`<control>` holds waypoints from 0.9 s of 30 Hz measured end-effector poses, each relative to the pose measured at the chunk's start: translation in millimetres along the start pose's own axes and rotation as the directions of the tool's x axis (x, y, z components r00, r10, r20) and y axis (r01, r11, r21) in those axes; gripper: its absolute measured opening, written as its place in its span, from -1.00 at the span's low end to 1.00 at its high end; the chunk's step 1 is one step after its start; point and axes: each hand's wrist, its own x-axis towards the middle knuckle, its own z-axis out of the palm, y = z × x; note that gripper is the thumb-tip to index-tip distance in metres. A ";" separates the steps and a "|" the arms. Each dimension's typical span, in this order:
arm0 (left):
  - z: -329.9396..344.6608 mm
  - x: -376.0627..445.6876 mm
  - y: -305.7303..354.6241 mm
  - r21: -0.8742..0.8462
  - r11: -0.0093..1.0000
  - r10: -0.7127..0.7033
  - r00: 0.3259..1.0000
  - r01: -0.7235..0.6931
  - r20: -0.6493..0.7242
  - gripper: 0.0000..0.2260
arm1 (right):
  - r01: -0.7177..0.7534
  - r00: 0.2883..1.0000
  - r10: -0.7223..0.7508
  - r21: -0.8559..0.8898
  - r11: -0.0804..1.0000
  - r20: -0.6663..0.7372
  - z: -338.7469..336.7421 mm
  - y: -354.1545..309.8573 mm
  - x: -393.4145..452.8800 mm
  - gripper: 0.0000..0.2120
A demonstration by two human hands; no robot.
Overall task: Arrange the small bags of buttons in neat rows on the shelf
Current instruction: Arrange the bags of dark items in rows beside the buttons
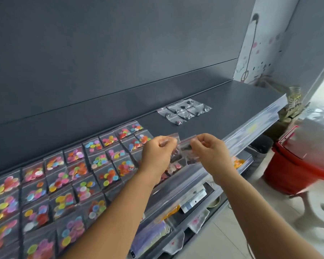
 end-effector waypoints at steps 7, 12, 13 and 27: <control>40.4 68.0 2.4 -0.041 0.996 -0.080 0.997 0.079 -0.008 -0.84 | -0.034 0.999 0.035 0.026 0.999 -0.036 -15.9 13.1 81.1 -0.83; 61.7 100.4 -8.4 0.047 0.996 -0.069 0.994 0.074 -0.089 -0.83 | -0.056 0.998 0.055 -0.021 0.998 -0.039 -23.6 31.9 133.7 -0.83; 67.7 106.0 -9.9 0.062 0.995 -0.073 0.992 0.079 -0.101 -0.83 | -0.054 0.998 0.053 -0.039 0.998 -0.035 -25.2 36.2 144.6 -0.82; 133.9 136.4 -10.7 0.604 0.786 0.169 0.894 0.132 -0.415 -0.76 | 0.383 0.896 -0.198 -0.465 0.798 0.398 -52.7 66.9 241.7 -0.60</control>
